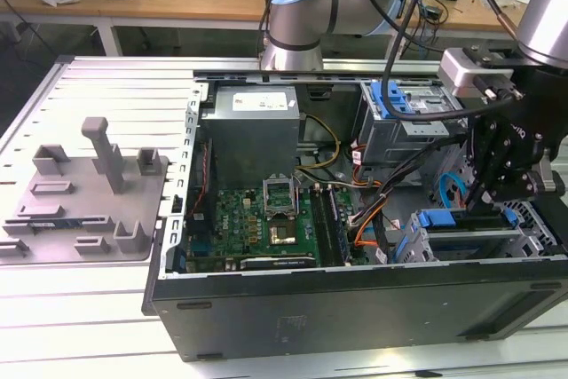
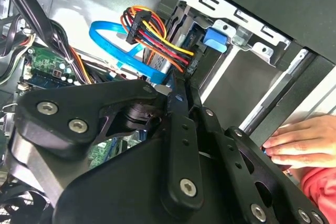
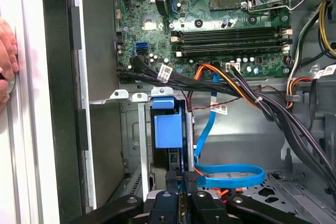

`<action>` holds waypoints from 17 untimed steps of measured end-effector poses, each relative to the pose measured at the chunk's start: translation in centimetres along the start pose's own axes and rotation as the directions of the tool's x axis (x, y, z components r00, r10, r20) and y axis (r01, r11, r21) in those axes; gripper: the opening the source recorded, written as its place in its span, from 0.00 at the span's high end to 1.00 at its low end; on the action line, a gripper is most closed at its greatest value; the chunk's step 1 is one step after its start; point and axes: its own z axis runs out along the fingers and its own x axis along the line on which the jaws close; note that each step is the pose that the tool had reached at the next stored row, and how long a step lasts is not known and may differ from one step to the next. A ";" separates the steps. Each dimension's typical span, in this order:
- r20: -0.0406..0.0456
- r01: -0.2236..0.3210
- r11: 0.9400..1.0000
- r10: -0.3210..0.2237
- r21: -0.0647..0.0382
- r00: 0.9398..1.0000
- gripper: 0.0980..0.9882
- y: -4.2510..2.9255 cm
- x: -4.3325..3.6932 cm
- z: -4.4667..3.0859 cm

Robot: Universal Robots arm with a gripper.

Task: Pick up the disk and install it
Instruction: 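Insert the second disk wire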

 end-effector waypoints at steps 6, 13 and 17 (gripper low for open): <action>-0.001 0.002 1.000 -0.002 0.000 1.000 0.78 0.00 0.04 -0.04; -0.012 0.002 1.000 -0.002 0.001 1.000 0.79 -0.09 -0.18 -3.40; -0.014 0.002 1.000 -0.002 0.001 1.000 0.99 -0.10 -0.36 -4.07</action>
